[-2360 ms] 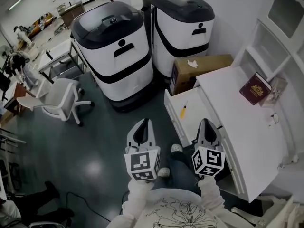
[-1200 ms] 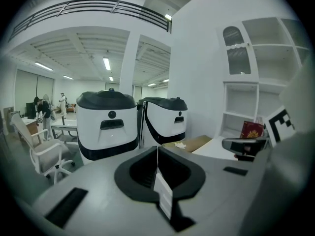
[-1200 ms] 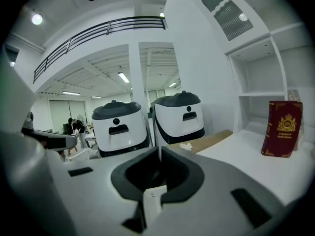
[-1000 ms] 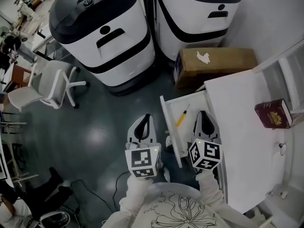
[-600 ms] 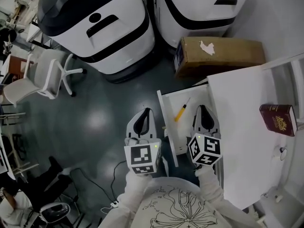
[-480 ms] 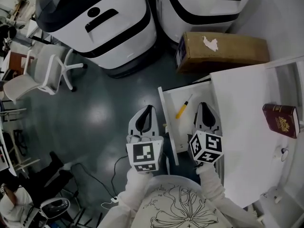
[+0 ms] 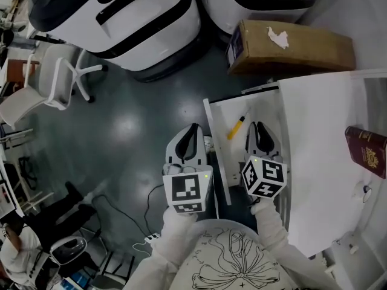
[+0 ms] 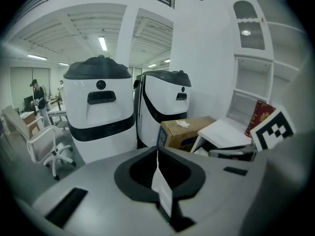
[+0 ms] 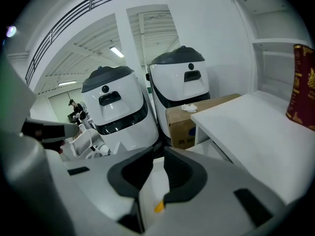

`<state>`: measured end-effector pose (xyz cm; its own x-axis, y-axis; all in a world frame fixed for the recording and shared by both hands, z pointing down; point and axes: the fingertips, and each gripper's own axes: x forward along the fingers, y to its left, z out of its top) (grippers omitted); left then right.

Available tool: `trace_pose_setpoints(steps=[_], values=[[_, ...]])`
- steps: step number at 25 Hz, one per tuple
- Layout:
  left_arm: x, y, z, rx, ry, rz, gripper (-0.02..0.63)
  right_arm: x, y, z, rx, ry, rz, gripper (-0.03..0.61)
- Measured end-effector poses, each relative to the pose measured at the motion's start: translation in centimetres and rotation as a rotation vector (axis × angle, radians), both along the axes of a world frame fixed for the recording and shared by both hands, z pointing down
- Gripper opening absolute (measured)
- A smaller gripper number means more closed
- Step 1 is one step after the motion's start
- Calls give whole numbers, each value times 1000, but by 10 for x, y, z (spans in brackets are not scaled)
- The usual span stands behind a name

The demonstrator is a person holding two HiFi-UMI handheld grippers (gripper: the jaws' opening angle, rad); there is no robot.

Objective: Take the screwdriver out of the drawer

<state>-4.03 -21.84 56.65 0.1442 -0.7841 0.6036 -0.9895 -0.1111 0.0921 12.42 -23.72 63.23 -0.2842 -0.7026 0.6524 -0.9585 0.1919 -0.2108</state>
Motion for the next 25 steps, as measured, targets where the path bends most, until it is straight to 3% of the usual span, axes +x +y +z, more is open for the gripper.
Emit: trace_pose_setpoints(steps=[14,25], values=[[0,-2,47,-61,29,67,10,-9,25,115,-205,33,33,106],[-11,2,72,-100,50,65,10,-17,29,178,-306,73,31,127]])
